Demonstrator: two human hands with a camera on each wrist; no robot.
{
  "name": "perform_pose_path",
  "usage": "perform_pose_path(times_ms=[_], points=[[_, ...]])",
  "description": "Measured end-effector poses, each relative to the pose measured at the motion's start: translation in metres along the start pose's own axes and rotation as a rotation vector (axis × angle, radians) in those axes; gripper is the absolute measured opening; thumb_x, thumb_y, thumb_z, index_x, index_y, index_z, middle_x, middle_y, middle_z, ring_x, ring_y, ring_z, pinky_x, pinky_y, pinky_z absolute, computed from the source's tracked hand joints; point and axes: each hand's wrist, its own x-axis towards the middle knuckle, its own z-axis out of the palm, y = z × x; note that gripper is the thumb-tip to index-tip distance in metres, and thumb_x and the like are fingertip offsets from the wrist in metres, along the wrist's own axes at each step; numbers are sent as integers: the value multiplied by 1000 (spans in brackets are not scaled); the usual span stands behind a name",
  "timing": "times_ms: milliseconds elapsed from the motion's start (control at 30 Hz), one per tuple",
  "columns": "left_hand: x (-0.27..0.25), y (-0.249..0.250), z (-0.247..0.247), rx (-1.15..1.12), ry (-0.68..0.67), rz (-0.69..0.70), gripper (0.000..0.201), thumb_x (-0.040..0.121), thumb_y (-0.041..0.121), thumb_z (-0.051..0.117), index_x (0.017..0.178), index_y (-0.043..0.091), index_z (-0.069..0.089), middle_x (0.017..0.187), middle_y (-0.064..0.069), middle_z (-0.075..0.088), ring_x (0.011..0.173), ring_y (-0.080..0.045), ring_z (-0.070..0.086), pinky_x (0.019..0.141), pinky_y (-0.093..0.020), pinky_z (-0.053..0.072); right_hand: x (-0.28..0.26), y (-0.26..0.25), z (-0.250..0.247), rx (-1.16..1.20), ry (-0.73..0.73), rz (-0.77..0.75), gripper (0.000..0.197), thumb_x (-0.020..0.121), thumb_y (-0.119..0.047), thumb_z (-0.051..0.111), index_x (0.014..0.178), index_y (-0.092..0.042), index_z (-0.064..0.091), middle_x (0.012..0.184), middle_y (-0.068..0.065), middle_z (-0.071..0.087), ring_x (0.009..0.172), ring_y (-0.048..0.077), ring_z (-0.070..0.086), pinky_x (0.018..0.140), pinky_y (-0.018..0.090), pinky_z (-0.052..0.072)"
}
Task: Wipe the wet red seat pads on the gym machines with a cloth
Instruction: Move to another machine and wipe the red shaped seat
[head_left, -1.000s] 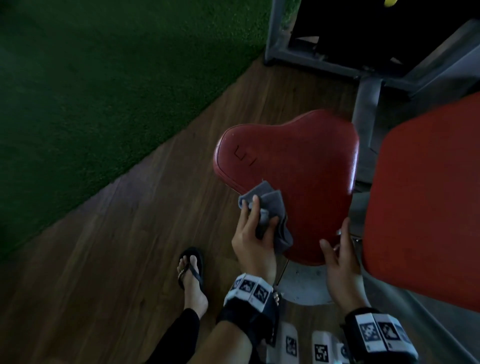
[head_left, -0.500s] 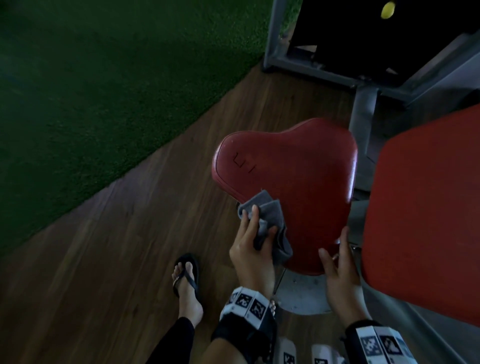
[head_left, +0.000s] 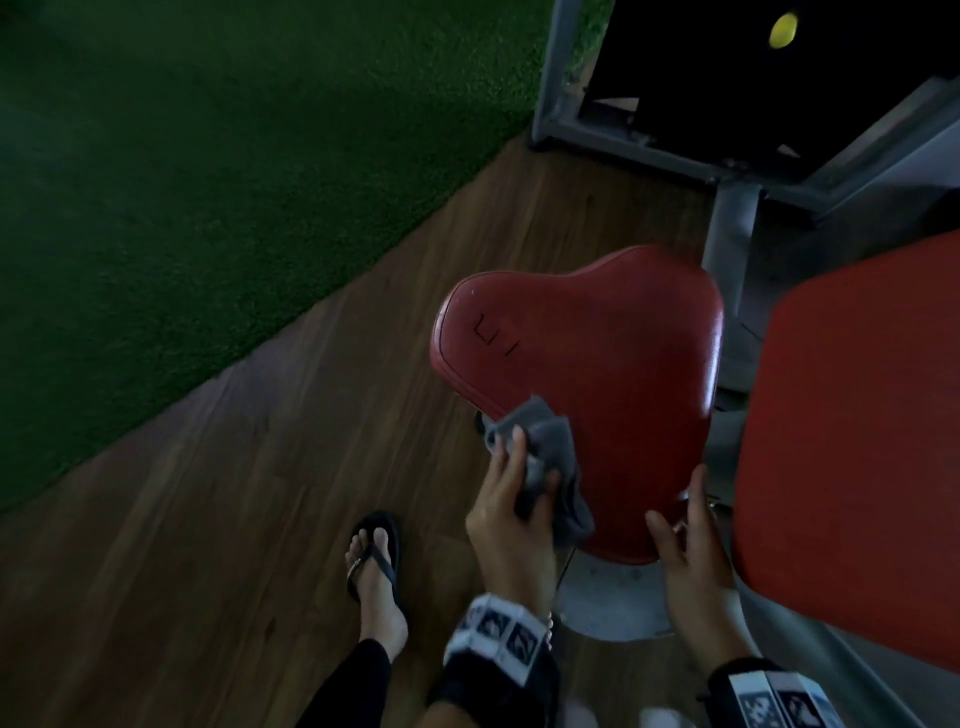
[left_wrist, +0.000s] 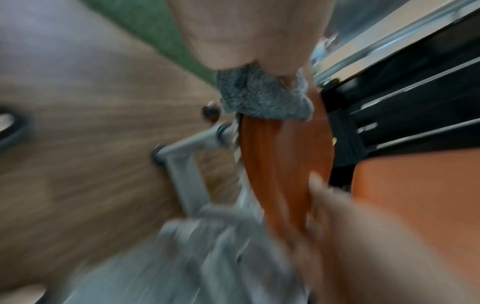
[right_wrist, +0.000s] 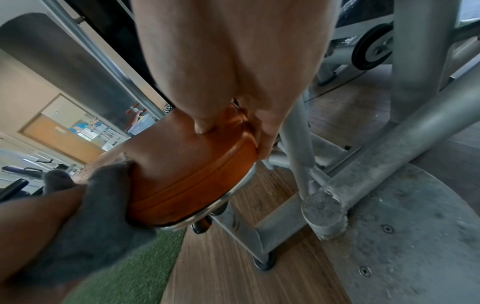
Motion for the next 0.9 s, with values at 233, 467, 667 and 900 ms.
perform_pose_path(times_ms=[233, 467, 667, 900], points=[[53, -7, -11, -2, 154, 33, 60, 88, 13, 74, 142, 22, 49, 148, -5, 46, 126, 21, 37, 102, -10, 39, -1, -3, 3, 6, 13, 22, 73, 94, -38, 46, 153, -39, 2, 127, -3, 45, 92, 0, 48, 87, 27, 34], [10, 2, 1, -119, 21, -51, 62, 87, 14, 75, 143, 25, 49, 148, 3, 48, 132, 2, 47, 106, -24, 45, -2, -6, 4, -14, 38, 61, 75, 91, -44, 44, 153, -39, 2, 120, 2, 47, 88, 8, 49, 81, 29, 36], [34, -8, -5, -96, 63, 5, 68, 85, 15, 76, 144, 29, 45, 152, -4, 42, 137, 0, 40, 106, -22, 43, -3, -12, 5, -3, 61, 87, 74, 93, -39, 47, 154, -37, 5, 126, 3, 49, 93, 15, 52, 83, 29, 36], [82, -14, -31, -144, 90, 35, 65, 86, 12, 75, 144, 23, 48, 152, 0, 42, 137, -2, 42, 108, -31, 45, 5, -11, 9, 55, 61, 168, 72, 100, -21, 49, 155, -36, 5, 152, -2, 36, 105, 14, 46, 92, 30, 35]])
